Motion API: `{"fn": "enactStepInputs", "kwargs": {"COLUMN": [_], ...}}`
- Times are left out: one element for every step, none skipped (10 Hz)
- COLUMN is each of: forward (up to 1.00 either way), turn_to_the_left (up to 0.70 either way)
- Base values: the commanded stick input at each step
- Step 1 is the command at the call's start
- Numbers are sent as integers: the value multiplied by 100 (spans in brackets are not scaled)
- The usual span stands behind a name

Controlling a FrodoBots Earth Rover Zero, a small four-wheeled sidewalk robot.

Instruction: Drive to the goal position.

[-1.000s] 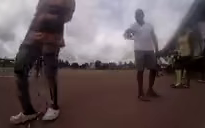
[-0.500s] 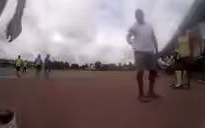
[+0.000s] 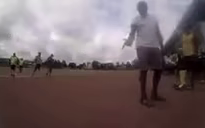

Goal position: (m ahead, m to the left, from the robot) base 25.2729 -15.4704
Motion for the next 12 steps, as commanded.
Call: {"fn": "enactStepInputs", "kwargs": {"forward": [100,100,100,100,100,100,100,100,100,100,100,100], "turn_to_the_left": [0,0,0,0,0,0,0,0,0,0,-4,-15]}}
